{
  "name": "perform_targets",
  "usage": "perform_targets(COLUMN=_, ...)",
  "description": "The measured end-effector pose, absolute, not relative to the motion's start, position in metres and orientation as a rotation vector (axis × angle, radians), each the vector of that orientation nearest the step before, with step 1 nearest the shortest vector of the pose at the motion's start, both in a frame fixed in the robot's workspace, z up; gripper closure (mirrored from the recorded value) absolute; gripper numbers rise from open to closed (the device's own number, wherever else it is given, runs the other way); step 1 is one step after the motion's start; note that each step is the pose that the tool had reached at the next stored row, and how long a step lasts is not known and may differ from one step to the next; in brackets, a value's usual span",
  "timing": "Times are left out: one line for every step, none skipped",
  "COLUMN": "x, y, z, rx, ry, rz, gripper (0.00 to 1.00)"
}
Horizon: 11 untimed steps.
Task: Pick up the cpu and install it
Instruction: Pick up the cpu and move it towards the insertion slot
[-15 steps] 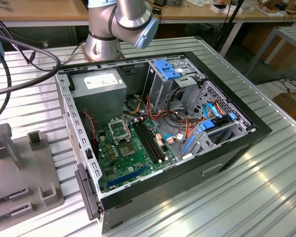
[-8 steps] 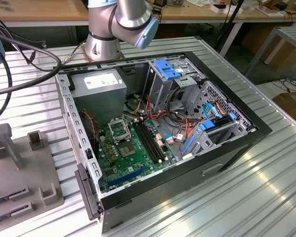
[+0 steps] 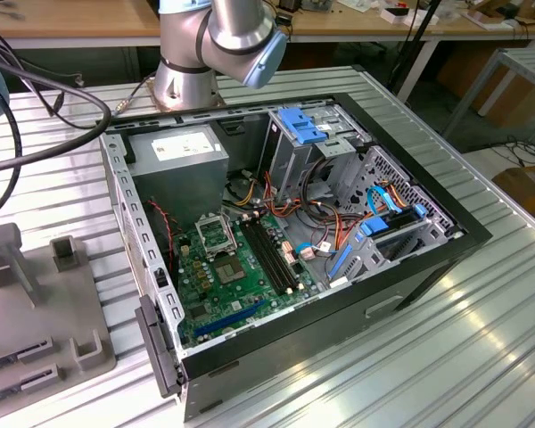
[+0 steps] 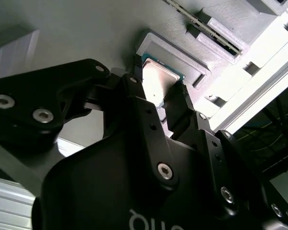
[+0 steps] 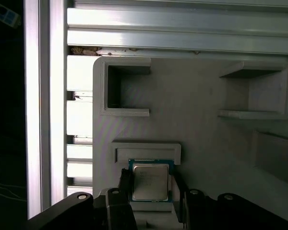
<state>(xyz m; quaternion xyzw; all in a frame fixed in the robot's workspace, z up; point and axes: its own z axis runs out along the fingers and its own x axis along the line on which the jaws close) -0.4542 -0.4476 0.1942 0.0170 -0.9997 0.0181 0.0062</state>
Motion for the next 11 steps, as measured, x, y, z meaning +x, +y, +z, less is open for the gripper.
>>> perform_targets(x=-0.4542, y=-0.4476, z=0.1942, rx=0.053, ry=-3.128, rz=0.057, gripper=0.56)
perform_targets(x=-0.4542, y=-0.4476, z=0.1942, rx=0.053, ry=-3.128, rz=0.057, gripper=0.56)
perform_targets(x=-0.4542, y=-0.4476, z=0.1942, rx=0.053, ry=-3.128, rz=0.057, gripper=0.56)
perform_targets(x=-0.4542, y=-0.4476, z=0.1942, rx=0.053, ry=-3.128, rz=0.057, gripper=0.56)
perform_targets(x=-0.4542, y=-0.4476, z=0.1942, rx=0.053, ry=-3.128, rz=0.057, gripper=0.56)
perform_targets(x=-0.4542, y=-0.4476, z=0.1942, rx=0.053, ry=-3.128, rz=0.057, gripper=0.56)
perform_targets(x=-0.4541, y=-0.4475, z=0.1945, rx=0.053, ry=-3.129, rz=0.056, gripper=0.56)
perform_targets(x=-0.4541, y=-0.4475, z=0.1948, rx=0.053, ry=-3.129, rz=0.056, gripper=0.56)
perform_targets(x=-0.4541, y=-0.4475, z=0.1952, rx=0.053, ry=-3.129, rz=0.056, gripper=0.56)
perform_targets(x=-0.4541, y=-0.4475, z=0.1958, rx=0.053, ry=-3.128, rz=0.056, gripper=0.56)
perform_targets(x=-0.4542, y=-0.4476, z=0.1962, rx=0.053, ry=-3.128, rz=0.057, gripper=0.56)
